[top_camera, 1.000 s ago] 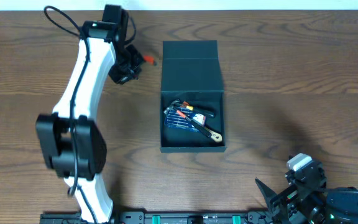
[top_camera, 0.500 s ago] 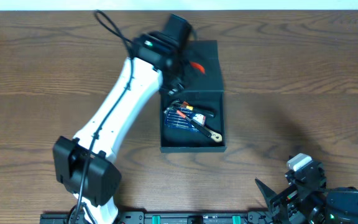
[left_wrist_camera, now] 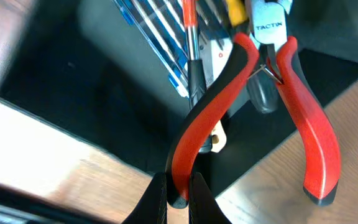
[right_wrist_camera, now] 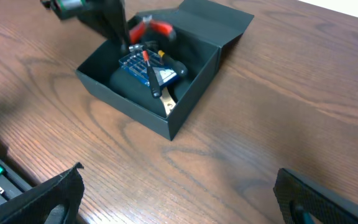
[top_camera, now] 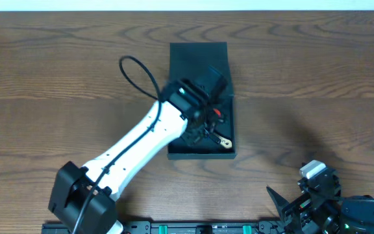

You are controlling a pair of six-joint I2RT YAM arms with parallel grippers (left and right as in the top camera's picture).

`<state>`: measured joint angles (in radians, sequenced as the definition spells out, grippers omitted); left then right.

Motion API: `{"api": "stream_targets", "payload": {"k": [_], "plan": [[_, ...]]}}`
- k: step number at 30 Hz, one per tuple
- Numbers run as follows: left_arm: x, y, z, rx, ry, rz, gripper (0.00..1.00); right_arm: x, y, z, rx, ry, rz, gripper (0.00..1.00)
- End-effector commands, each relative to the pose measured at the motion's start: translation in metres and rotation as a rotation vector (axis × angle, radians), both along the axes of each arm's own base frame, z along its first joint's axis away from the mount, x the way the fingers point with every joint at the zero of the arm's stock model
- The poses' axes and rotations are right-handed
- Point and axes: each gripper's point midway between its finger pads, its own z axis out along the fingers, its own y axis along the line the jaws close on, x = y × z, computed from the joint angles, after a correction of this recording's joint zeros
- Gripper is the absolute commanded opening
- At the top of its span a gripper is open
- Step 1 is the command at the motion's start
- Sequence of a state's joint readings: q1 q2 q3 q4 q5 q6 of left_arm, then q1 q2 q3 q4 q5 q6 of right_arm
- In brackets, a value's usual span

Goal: Pack container
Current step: 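Carry the pliers with the left gripper and lower them into the box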

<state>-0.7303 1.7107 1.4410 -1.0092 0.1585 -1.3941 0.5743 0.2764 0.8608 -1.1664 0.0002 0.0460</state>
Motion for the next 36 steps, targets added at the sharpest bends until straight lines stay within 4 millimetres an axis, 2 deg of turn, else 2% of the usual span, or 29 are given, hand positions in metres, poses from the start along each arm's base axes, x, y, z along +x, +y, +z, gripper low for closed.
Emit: {"api": "stream_targets", "payload": {"k": [1,5,12,22,23,25,26,32,36], "plan": [[-0.003,-0.009,-0.016,-0.022,0.017,0.065,0.06,0.000,-0.001,0.000,0.011,0.007,-0.017,0.99],[0.002,-0.020,-0.029,-0.058,0.013,0.058,0.06,0.000,-0.001,0.000,0.011,0.007,-0.017,0.99],[-0.008,-0.011,-0.044,-0.028,0.058,0.111,0.07,0.000,-0.001,0.000,0.011,0.007,-0.017,0.99],[-0.018,-0.004,-0.082,-0.029,0.071,0.123,0.08,0.000,-0.001,0.000,0.011,0.007,-0.017,0.99],[-0.019,-0.003,-0.084,-0.027,0.074,0.123,0.11,0.000,-0.001,0.000,0.011,0.007,-0.017,0.99],[-0.020,-0.001,-0.085,-0.022,0.078,0.123,0.28,0.000,-0.001,0.000,0.011,0.007,-0.017,0.99],[-0.021,-0.001,-0.086,-0.021,0.079,0.122,0.31,0.000,-0.001,0.000,0.011,0.007,-0.017,0.99],[-0.020,-0.001,-0.084,-0.025,0.075,0.121,0.34,0.000,-0.001,0.000,0.011,0.007,-0.017,0.99],[-0.016,-0.005,-0.070,-0.054,0.040,0.110,0.34,0.000,-0.001,0.000,0.011,0.007,-0.017,0.99]]}}
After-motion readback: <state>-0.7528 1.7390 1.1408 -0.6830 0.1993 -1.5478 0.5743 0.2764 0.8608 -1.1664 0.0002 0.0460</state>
